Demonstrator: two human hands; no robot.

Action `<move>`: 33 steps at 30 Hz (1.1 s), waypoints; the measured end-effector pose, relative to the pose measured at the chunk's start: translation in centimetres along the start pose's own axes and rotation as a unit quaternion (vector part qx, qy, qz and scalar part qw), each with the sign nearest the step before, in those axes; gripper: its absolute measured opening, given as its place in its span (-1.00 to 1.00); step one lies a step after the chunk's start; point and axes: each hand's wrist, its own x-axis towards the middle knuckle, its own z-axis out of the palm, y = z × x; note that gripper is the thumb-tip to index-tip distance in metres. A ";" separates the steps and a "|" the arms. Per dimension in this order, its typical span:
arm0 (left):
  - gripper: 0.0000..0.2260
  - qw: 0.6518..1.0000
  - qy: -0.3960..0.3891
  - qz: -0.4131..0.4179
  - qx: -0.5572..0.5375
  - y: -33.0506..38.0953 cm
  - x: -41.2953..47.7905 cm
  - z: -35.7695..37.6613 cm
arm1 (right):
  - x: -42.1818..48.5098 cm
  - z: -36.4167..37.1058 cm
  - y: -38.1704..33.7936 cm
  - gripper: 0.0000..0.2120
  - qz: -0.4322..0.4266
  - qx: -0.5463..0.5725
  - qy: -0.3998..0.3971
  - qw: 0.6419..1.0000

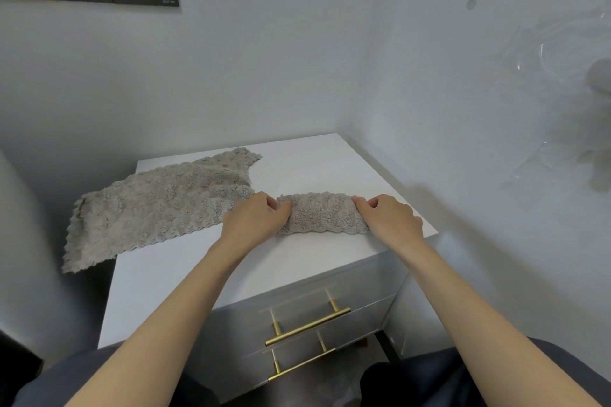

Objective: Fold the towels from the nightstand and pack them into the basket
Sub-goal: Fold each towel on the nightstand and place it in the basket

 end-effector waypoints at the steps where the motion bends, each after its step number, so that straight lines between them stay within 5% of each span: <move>1: -0.74 1.000 -0.003 0.002 -0.004 0.1 0.0 0.0 | 0.1 0.0 -0.1 -0.54 0.006 -0.006 -0.014 1.000; 4: -0.62 0.999 -0.016 0.001 -0.041 0.3 -0.3 0.0 | 0.3 0.0 -0.3 -0.55 0.020 -0.004 -0.049 0.999; 12: -0.70 0.984 -0.021 0.008 -0.178 1.3 -1.8 0.0 | -1.2 0.3 -1.1 -0.59 0.002 0.109 -0.029 0.994; 17: -0.79 0.935 -0.051 -0.018 -0.352 1.6 -2.6 -0.5 | -2.0 -1.0 -1.3 -0.73 -0.042 0.314 0.009 0.948; 22: -0.92 0.826 -0.078 -0.047 -0.556 2.9 -3.9 -1.0 | -2.8 -2.9 -1.6 -0.79 -0.057 0.415 0.034 0.907; 33: -0.92 0.812 -0.119 0.004 -0.571 7.8 -8.8 -2.7 | -7.8 -8.8 0.7 -0.90 -0.026 0.546 0.063 0.835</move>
